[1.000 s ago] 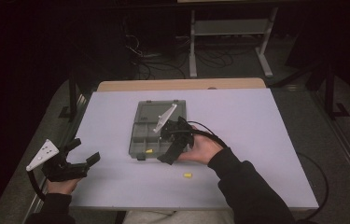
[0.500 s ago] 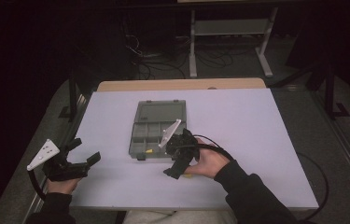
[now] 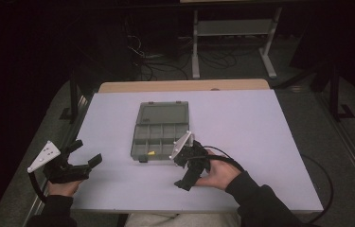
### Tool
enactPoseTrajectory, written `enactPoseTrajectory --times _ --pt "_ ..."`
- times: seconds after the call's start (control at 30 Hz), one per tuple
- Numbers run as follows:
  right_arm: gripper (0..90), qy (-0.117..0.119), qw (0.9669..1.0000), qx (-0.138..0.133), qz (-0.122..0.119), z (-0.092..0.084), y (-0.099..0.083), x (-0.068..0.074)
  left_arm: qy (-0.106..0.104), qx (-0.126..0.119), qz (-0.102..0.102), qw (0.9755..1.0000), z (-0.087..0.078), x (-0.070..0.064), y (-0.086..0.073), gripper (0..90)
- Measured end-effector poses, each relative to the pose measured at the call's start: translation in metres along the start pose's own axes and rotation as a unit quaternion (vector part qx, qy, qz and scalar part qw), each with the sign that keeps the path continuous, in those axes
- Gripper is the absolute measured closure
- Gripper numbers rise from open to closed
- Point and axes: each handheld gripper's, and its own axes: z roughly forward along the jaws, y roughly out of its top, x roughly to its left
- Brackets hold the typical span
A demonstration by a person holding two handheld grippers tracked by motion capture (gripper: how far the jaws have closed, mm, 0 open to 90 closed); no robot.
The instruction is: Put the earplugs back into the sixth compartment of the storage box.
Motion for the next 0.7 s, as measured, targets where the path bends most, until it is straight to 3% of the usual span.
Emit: enactPoseTrajectory --times 0.5,0.7 --pt "12.9 0.017 0.9995 0.003 0.028 0.007 -0.031 -0.010 0.003 0.000 0.001 1.0000 -0.001 0.000 0.000 0.0" --pt "17.1 0.016 0.9995 0.006 0.027 0.013 -0.037 -0.014 0.004 0.000 0.000 1.0000 -0.001 0.000 0.000 0.0"
